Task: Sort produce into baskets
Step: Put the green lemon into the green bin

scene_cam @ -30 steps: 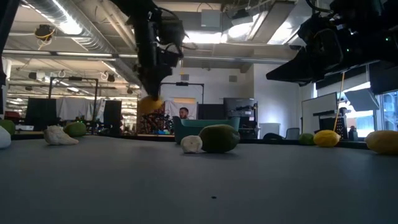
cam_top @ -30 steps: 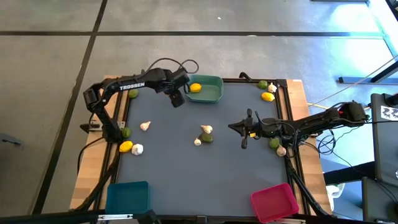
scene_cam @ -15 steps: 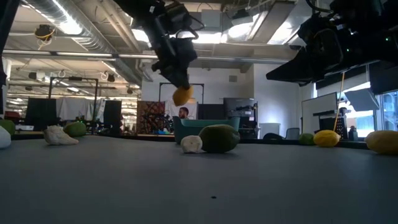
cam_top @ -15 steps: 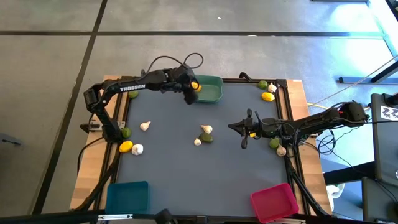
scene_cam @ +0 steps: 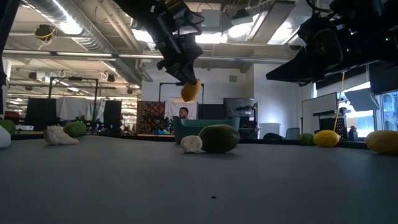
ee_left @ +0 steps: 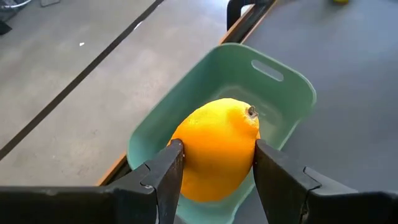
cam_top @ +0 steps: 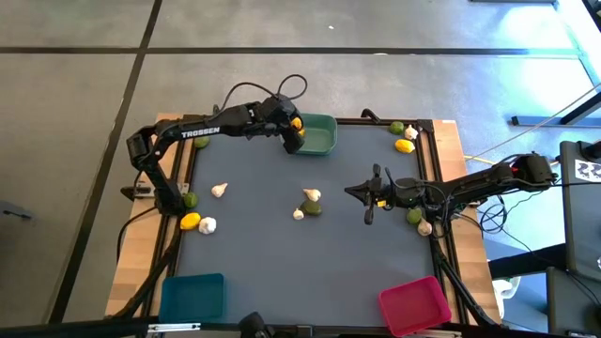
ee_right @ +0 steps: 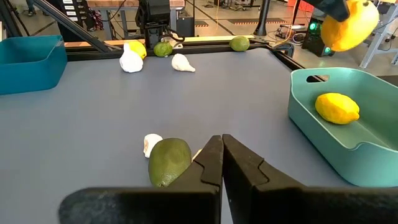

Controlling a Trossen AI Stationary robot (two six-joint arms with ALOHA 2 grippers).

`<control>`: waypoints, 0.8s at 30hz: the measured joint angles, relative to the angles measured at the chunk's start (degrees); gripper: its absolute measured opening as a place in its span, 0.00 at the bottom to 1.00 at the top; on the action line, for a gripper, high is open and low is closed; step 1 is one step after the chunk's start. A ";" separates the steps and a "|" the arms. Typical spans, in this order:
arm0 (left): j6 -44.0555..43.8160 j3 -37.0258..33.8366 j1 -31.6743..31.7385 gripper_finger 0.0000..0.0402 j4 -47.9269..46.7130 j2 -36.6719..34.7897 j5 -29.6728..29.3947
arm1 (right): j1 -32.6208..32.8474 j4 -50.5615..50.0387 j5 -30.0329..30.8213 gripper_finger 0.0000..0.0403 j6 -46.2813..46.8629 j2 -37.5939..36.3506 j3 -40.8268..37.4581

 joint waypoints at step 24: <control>0.40 0.00 0.11 0.43 3.27 10.30 -0.16 | 0.00 -0.22 0.00 0.02 0.06 -0.02 0.04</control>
